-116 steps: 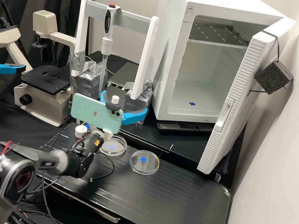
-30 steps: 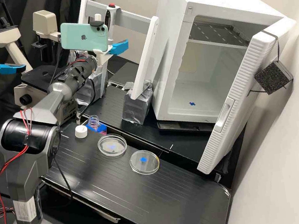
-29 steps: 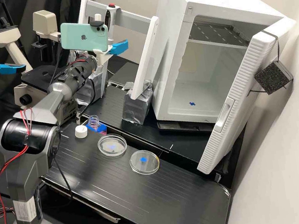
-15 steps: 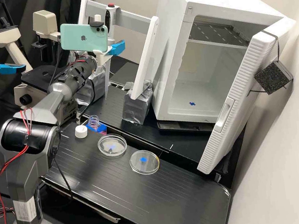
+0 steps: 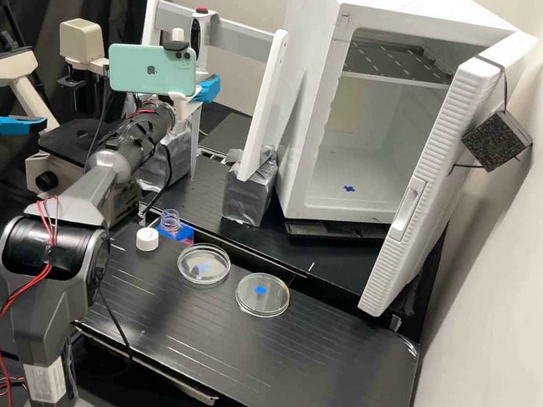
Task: Use the pipette
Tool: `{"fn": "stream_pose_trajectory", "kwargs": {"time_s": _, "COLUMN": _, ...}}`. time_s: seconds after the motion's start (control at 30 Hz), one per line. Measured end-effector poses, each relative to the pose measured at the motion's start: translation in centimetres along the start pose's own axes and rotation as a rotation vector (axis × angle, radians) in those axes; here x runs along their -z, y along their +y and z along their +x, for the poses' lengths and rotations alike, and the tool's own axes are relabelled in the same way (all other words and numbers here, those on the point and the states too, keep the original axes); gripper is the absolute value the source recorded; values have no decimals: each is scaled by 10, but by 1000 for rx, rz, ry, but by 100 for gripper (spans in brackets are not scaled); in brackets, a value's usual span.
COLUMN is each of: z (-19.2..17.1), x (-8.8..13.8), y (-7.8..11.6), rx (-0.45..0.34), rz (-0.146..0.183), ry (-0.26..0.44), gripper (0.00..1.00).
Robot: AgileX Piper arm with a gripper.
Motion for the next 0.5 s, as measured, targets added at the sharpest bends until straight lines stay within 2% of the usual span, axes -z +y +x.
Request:
{"fn": "stream_pose_trajectory", "kwargs": {"time_s": 0.13, "z": 0, "x": -1, "y": 0, "rx": 3, "rz": 13, "ry": -1, "gripper": 0}}
{"fn": "stream_pose_trajectory", "kwargs": {"time_s": 0.27, "z": 0, "x": 0, "y": 0, "rx": 4, "rz": 7, "ry": 4, "gripper": 0}}
{"fn": "stream_pose_trajectory", "kwargs": {"time_s": 0.33, "z": 0, "x": 0, "y": 0, "rx": 7, "rz": 30, "ry": 7, "gripper": 0}}
{"fn": "stream_pose_trajectory", "kwargs": {"time_s": 0.5, "z": -3, "x": 3, "y": 1, "rx": 31, "rz": 52, "ry": 27, "gripper": 0}}
